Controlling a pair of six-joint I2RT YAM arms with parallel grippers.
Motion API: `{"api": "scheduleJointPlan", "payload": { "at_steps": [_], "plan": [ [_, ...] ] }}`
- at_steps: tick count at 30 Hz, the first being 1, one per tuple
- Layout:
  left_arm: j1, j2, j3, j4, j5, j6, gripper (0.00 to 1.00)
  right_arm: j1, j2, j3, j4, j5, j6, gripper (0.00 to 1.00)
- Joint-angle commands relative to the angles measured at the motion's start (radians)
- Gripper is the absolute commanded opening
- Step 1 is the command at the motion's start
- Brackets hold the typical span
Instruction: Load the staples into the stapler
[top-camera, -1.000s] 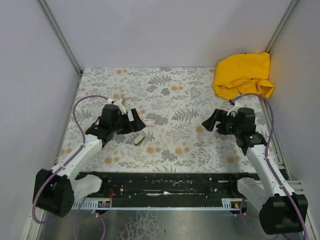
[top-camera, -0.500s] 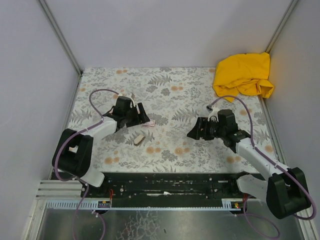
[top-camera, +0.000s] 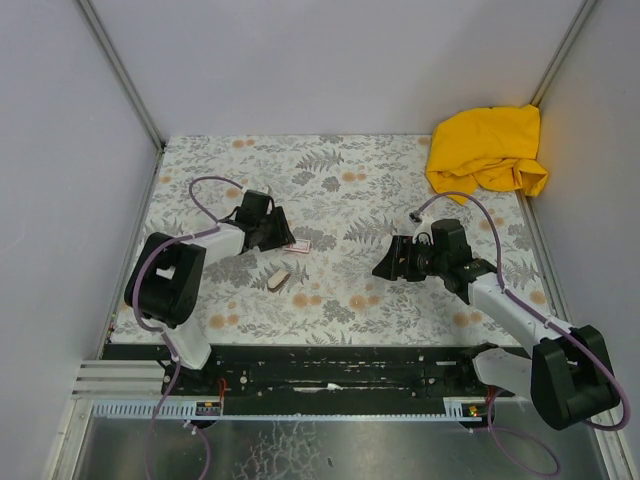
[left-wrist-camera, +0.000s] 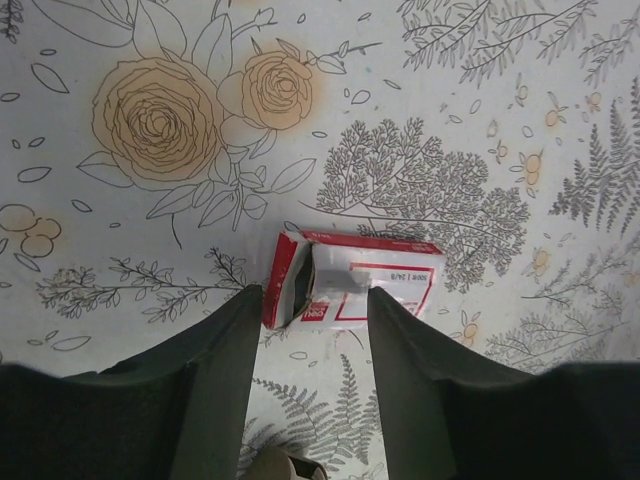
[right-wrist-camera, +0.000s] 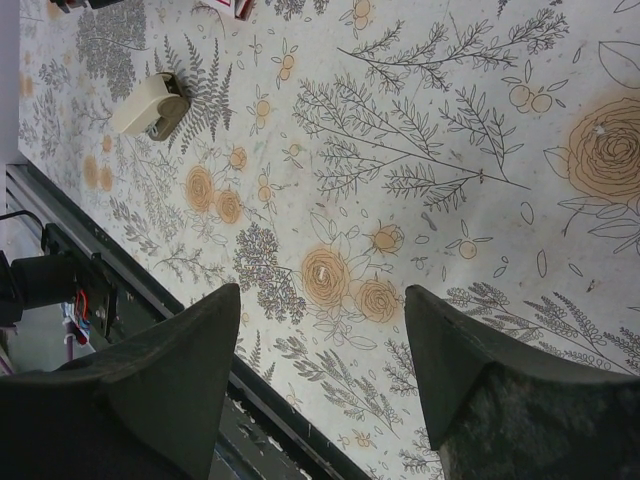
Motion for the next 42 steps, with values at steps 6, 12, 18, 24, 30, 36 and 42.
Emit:
{"api": "scheduleJointPlan", "payload": {
  "at_steps": [6,12,18,24,30,36,42],
  "plan": [
    [0.002,0.068,0.039,0.061,-0.013,0.042,0.36,0.014,0.002,0.013,0.021,-0.014,-0.02,0.73],
    [-0.013,0.088,0.019,0.068,-0.007,0.054,0.27,0.018,0.002,0.006,0.022,-0.009,-0.021,0.73],
    [-0.088,0.062,-0.053,0.101,0.015,0.022,0.26,0.02,0.002,-0.002,0.026,0.002,-0.017,0.73],
    [-0.277,0.001,-0.182,0.202,0.052,-0.112,0.32,0.023,-0.027,-0.034,0.037,0.045,0.0,0.74],
    [-0.452,-0.126,-0.294,0.291,0.038,-0.277,0.46,0.023,-0.087,-0.056,0.023,0.108,0.023,0.77],
    [-0.5,-0.328,-0.329,0.234,-0.023,-0.274,0.59,0.023,-0.102,-0.088,0.041,0.107,0.035,0.77],
    [-0.495,-0.388,-0.249,0.155,-0.159,-0.021,0.9,0.023,-0.07,-0.101,0.072,0.067,0.048,0.77]
  ]
}}
